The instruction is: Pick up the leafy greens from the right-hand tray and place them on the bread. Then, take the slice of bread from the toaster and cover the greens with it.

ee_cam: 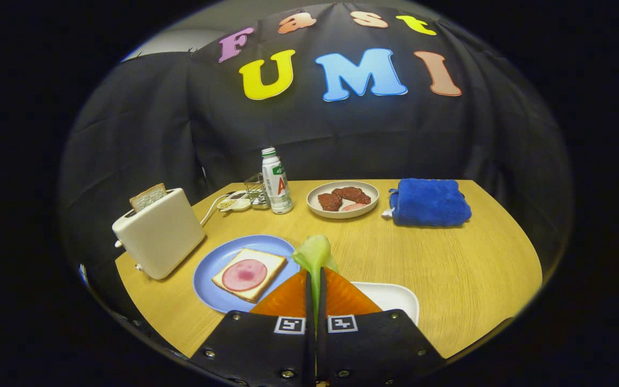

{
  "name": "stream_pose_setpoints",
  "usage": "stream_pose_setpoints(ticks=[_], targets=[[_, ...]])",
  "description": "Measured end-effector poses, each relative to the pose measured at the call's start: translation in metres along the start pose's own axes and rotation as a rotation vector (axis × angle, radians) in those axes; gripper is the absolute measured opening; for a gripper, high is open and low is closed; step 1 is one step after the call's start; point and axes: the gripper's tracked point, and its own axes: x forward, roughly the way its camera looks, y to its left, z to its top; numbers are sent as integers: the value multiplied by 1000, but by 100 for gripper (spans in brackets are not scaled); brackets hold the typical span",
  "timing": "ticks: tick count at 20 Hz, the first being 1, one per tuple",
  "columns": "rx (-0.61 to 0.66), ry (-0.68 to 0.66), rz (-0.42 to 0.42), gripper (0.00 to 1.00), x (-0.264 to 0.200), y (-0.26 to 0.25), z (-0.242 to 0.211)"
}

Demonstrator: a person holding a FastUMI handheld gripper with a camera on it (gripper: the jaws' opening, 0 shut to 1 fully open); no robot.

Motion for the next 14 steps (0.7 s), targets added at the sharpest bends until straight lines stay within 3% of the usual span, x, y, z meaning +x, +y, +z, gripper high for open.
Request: stream_pose_setpoints(ticks=[8, 14], targets=[[-17, -28, 111, 1, 34, 73, 21], [-65, -45, 101, 1, 64, 99, 24]])
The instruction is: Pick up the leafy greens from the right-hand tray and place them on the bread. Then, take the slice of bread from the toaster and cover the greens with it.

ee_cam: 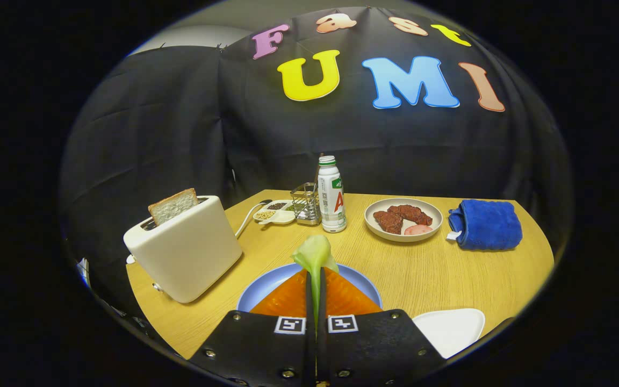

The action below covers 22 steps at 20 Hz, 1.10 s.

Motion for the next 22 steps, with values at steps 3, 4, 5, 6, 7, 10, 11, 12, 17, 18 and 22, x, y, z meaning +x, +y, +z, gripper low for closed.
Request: stream_pose_setpoints(ticks=[3, 4, 5, 6, 7, 10, 11, 12, 17, 18, 22], targets=[[3, 10, -1, 1, 13, 9, -4], [5, 16, -7, 1, 17, 10, -7], [1, 23, -14, 1, 21, 9, -10], [-2, 27, -21, 1, 24, 9, -13], [-7, 31, -25, 1, 27, 9, -15], [-27, 21, -37, 1, 32, 7, -15], [-32, 16, -44, 1, 33, 6, -16], [-32, 18, -45, 5, 35, 6, -17], [-30, 30, -37, 21, 35, 9, -20], [-33, 33, -42, 32, 37, 8, -21], [-40, 32, -59, 57, 35, 6, -21]])
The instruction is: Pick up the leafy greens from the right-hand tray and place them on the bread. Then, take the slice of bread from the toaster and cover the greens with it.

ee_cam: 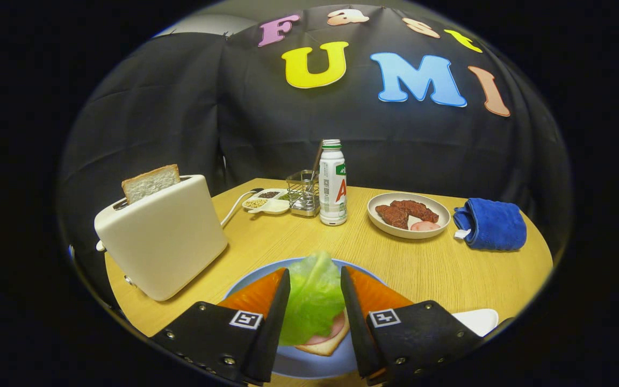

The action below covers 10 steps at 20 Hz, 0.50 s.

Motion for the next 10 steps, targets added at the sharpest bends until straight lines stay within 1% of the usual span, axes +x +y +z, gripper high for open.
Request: stream_pose_setpoints(ticks=[2, 3, 4, 10], targets=[[6, -3, 10, 58, -1, 4, 1], [7, -4, 13, 63, -2, 5, 2], [5, -6, 14, 64, -4, 7, 3], [-15, -53, 5, 64, -12, 17, 17]])
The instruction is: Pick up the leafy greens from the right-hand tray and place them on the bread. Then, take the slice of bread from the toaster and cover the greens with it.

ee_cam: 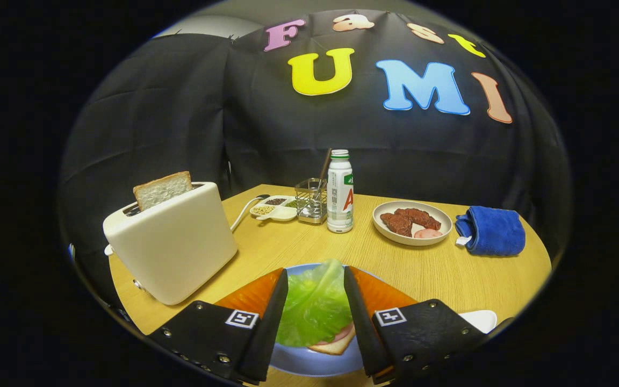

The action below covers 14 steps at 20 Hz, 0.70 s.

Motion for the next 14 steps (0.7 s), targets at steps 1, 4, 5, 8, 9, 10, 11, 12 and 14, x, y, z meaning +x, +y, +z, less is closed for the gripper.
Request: stream_pose_setpoints(ticks=[1, 4, 5, 8, 9, 10, 11, 12, 14], targets=[[2, -19, 3, 64, -3, 4, 7], [-5, -89, 20, 75, -11, 27, 30], [-14, -116, 32, 75, -15, 38, 39], [-43, -198, 75, 75, -27, 78, 66], [-52, -221, 93, 75, -31, 93, 73], [-64, -239, 113, 75, -32, 107, 79], [-78, -253, 132, 75, -34, 122, 84], [-95, -263, 151, 75, -33, 136, 88], [-119, -267, 187, 75, -32, 165, 90]])
